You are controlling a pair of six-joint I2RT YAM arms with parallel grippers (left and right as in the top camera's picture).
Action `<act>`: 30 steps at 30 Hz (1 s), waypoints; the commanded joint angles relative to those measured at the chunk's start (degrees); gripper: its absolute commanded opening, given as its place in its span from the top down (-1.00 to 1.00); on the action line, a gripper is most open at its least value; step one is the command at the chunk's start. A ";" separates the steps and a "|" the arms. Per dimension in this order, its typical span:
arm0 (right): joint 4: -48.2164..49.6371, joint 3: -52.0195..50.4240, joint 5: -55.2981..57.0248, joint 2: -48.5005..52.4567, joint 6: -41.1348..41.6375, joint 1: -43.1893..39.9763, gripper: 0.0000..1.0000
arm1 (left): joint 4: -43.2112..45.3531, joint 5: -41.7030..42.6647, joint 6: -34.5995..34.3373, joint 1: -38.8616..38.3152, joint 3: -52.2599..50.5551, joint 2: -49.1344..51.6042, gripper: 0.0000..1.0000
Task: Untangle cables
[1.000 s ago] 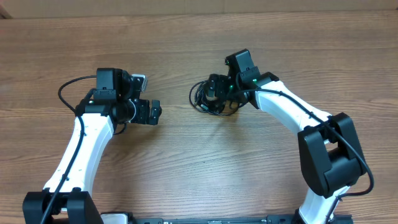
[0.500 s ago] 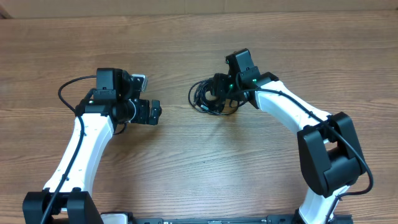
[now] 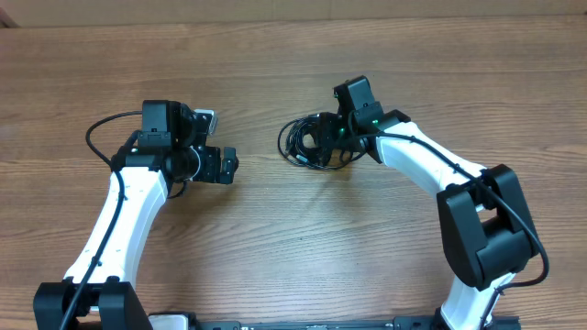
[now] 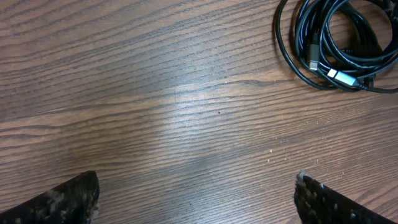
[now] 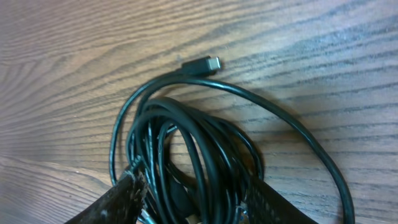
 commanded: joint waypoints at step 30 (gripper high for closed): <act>0.79 5.70 -24.26 -7.32 -0.63 0.26 0.92 | 3.98 -4.61 -0.59 0.31 1.25 0.50 -0.99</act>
